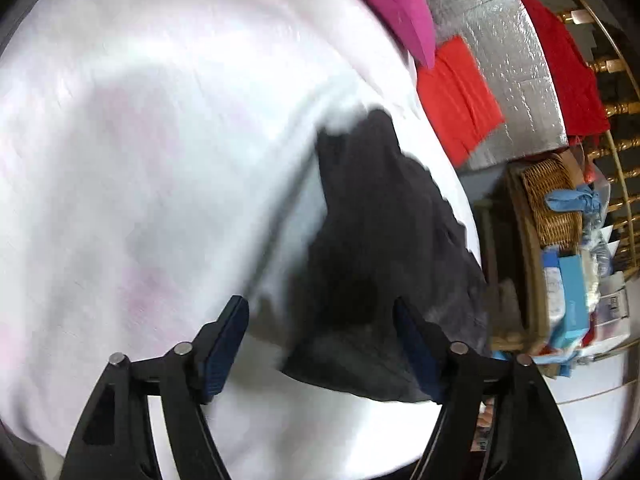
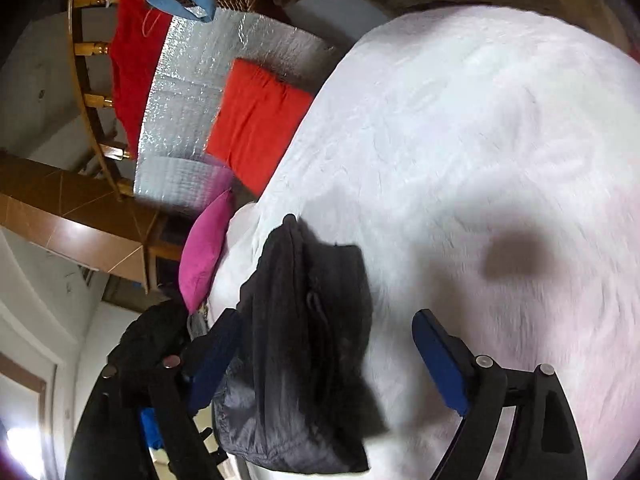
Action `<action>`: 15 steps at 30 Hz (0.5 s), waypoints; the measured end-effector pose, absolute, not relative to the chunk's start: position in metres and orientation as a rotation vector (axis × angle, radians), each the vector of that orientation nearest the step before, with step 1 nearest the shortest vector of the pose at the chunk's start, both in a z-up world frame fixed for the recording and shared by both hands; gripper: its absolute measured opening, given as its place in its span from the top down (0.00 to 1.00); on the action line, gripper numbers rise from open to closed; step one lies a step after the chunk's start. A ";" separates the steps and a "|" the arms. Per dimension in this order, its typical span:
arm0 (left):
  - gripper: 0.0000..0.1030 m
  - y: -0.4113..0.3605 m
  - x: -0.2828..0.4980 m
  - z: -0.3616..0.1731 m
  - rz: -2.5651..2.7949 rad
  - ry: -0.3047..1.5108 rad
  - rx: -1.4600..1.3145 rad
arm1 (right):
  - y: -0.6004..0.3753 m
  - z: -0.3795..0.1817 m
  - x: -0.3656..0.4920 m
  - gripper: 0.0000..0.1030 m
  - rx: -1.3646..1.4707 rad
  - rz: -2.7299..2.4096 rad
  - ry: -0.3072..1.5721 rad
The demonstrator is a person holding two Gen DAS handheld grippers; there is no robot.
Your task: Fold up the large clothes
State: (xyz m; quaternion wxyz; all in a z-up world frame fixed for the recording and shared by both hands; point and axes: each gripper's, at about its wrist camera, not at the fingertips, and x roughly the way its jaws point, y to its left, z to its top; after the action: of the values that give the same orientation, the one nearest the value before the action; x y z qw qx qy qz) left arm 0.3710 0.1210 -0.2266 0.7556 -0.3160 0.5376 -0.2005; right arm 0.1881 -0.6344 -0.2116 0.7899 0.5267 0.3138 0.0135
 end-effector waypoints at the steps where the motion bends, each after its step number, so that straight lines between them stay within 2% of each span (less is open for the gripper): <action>1: 0.25 0.124 0.375 -0.224 -0.438 1.160 -0.695 | -0.638 -0.215 0.197 0.13 1.149 0.056 0.696; 5: 0.19 0.113 0.410 -0.216 -0.513 1.160 -0.606 | -0.632 -0.224 0.246 0.13 1.093 0.151 0.833; 11: 0.19 0.073 0.463 -0.243 -0.683 1.277 -0.657 | -0.611 -0.233 0.296 0.13 0.979 0.261 0.991; 15: 0.19 0.045 0.473 -0.249 -0.778 1.343 -0.554 | -0.590 -0.249 0.317 0.13 0.950 0.323 1.056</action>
State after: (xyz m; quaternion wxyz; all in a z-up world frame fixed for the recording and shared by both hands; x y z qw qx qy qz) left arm 0.4734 0.0449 -0.2492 0.6793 -0.2469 0.5979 -0.3466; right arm 0.3172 -0.5903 -0.2488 0.7462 0.4343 0.4825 0.1475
